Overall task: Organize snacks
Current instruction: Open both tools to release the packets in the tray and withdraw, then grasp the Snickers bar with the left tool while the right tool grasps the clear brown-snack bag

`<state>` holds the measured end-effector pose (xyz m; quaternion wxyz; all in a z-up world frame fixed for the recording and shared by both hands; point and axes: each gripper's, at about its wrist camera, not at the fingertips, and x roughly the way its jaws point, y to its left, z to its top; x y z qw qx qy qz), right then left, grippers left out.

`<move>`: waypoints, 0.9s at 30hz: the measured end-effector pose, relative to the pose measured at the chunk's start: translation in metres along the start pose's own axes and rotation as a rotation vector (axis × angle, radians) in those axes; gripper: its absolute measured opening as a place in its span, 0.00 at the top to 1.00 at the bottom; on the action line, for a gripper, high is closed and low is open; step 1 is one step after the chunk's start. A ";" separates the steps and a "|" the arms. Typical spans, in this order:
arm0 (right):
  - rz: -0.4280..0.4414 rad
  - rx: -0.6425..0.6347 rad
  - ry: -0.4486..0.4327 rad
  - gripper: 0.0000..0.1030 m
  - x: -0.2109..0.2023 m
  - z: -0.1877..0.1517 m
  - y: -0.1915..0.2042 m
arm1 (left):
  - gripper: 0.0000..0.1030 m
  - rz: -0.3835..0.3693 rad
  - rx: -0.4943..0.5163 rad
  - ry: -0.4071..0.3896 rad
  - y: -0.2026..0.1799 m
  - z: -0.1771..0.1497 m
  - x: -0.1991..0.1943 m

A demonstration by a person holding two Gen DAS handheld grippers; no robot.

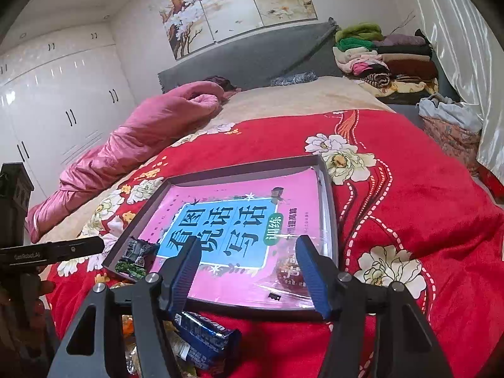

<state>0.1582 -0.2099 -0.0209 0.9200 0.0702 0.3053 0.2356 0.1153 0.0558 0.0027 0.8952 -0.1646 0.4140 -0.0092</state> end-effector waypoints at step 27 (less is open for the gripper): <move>0.022 -0.096 -0.021 0.29 -0.043 -0.018 0.033 | 0.21 -0.020 0.101 0.034 -0.017 -0.043 -0.025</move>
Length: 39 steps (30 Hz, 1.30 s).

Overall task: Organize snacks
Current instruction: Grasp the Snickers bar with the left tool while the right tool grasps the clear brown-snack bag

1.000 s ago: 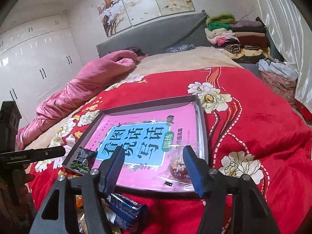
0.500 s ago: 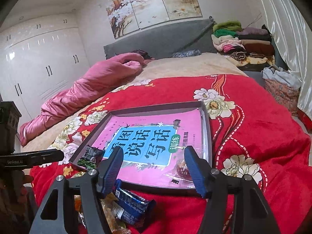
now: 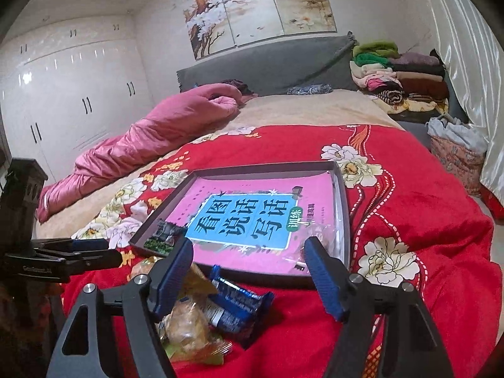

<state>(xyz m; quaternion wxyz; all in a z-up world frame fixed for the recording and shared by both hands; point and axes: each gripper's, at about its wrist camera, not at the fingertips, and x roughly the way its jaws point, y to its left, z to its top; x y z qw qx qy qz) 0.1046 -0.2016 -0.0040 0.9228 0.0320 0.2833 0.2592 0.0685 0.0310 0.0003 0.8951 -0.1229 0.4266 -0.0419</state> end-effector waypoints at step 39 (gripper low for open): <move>0.031 -0.144 0.204 0.29 0.010 -0.039 0.048 | 0.20 -0.063 0.108 0.164 -0.016 -0.045 0.019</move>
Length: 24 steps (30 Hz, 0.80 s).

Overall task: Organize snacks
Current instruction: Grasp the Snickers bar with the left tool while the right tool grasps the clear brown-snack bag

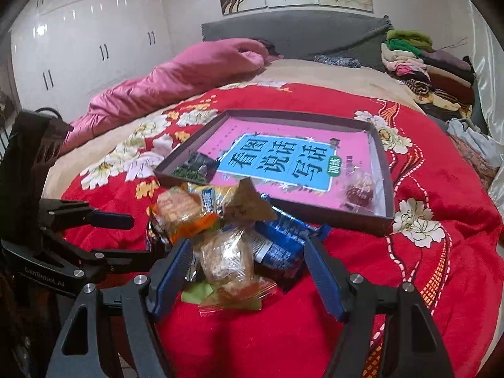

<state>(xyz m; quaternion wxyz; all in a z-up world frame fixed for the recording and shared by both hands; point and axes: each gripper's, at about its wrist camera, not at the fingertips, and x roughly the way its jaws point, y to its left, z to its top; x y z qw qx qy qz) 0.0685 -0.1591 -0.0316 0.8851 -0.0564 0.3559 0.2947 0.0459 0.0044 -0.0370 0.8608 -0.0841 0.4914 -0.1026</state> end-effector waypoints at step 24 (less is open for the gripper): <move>0.014 -0.068 0.116 0.33 0.031 -0.009 0.010 | 0.42 -0.090 -0.020 0.016 0.004 0.001 0.011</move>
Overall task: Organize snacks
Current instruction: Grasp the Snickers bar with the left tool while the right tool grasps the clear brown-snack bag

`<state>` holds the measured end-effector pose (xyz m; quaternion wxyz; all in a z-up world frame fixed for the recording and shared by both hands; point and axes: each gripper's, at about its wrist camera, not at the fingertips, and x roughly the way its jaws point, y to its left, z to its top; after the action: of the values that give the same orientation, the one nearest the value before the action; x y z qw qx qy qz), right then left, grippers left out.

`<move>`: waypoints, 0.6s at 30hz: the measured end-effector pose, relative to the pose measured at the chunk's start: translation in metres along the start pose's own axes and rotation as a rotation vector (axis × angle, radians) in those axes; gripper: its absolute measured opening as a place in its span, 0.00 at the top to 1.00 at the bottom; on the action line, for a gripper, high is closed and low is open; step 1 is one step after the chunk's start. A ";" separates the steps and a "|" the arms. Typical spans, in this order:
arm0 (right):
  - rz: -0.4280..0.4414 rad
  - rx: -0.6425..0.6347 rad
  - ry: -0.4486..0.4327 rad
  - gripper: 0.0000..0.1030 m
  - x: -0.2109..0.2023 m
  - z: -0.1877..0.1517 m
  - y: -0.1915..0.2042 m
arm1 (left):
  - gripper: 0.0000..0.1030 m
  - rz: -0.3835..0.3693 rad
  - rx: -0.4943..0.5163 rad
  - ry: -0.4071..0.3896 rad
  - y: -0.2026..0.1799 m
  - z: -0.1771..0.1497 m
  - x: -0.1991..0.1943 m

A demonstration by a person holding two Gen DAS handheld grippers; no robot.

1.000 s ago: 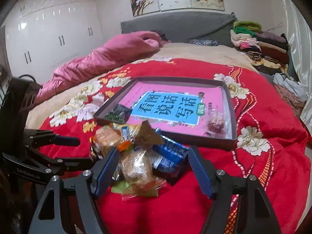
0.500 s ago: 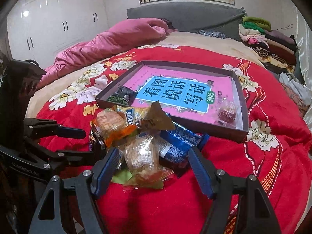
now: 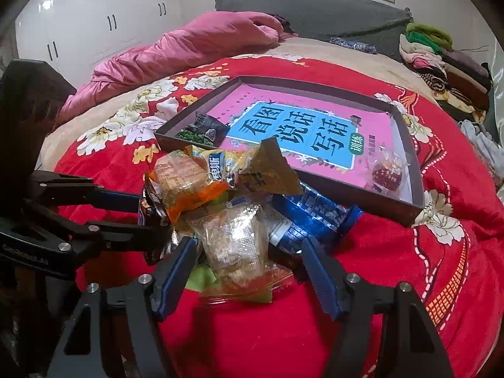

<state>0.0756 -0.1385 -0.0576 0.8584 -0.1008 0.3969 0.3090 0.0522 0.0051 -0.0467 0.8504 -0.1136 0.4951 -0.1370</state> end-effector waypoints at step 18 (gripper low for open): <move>0.033 -0.064 0.001 0.56 0.011 0.005 0.006 | 0.47 -0.052 -0.044 0.028 0.002 0.001 0.015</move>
<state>0.0807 -0.1262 -0.0622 0.8493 -0.1217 0.3888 0.3358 0.0606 0.0016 -0.0585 0.8369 -0.1431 0.5067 -0.1495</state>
